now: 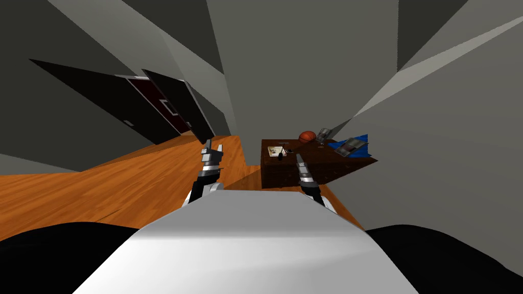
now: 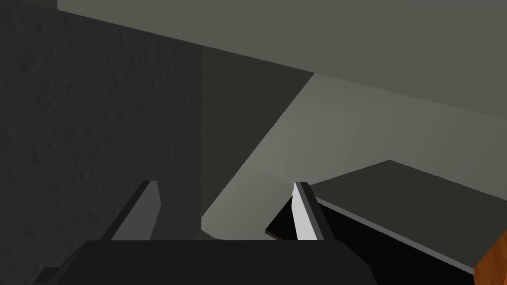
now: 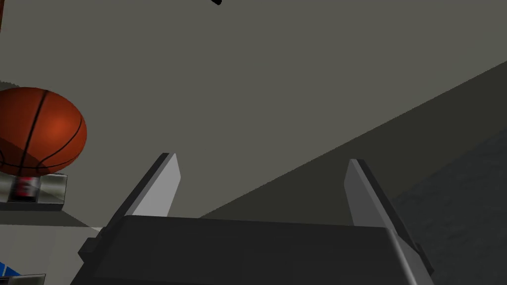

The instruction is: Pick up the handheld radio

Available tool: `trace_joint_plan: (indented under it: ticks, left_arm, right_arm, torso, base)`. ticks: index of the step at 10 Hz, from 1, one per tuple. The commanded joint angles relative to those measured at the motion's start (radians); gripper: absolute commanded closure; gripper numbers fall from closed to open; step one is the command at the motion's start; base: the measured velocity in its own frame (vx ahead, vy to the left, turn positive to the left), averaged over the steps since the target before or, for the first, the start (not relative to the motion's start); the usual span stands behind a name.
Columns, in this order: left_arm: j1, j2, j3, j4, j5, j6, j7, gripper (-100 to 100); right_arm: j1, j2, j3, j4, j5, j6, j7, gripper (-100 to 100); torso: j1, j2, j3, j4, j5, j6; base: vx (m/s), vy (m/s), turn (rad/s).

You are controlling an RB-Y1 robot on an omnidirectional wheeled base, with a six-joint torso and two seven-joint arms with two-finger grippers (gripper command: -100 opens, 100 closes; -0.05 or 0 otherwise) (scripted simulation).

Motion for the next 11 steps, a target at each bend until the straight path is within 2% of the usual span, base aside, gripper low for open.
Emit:
trace_joint_plan:
  ticks: [1, 3, 4, 10, 11]
  left_arm:
    - [0.0, 0.0, 0.0, 0.0, 0.0, 0.0, 0.0, 0]
    - [0.0, 0.0, 0.0, 0.0, 0.0, 0.0, 0.0, 0]
    - [0.0, 0.0, 0.0, 0.0, 0.0, 0.0, 0.0, 0]
    - [0.0, 0.0, 0.0, 0.0, 0.0, 0.0, 0.0, 0]
    - [0.0, 0.0, 0.0, 0.0, 0.0, 0.0, 0.0, 0]
  right_arm:
    - [0.031, -0.042, -0.012, 0.039, 0.026, 0.018, 0.028, -100]
    - [0.07, -0.101, -0.034, 0.095, 0.054, 0.035, 0.059, -100]
    - [0.07, -0.101, -0.034, 0.095, 0.054, 0.035, 0.059, -100]
    - [0.19, -0.29, -0.11, 0.248, 0.121, 0.089, 0.149, -100]
    - [0.19, -0.295, -0.11, 0.248, 0.121, 0.089, 0.149, -100]
  torso:
    - [0.0, 0.0, 0.0, 0.0, 0.0, 0.0]
    - [0.003, 0.0, 0.0, 0.0, 0.001, 0.0]
    - [0.003, 0.0, 0.0, 0.0, 0.001, 0.0]
    - [0.004, -0.001, -0.001, 0.0, 0.001, 0.0]
    - [0.005, -0.001, -0.001, 0.0, 0.001, 0.0]
  base:
    - [0.018, 0.097, 0.063]
    - [0.014, 0.117, 0.071]
    - [0.014, 0.078, 0.02]
    - [0.028, 0.112, 0.066]
    - [0.029, 0.091, 0.01]
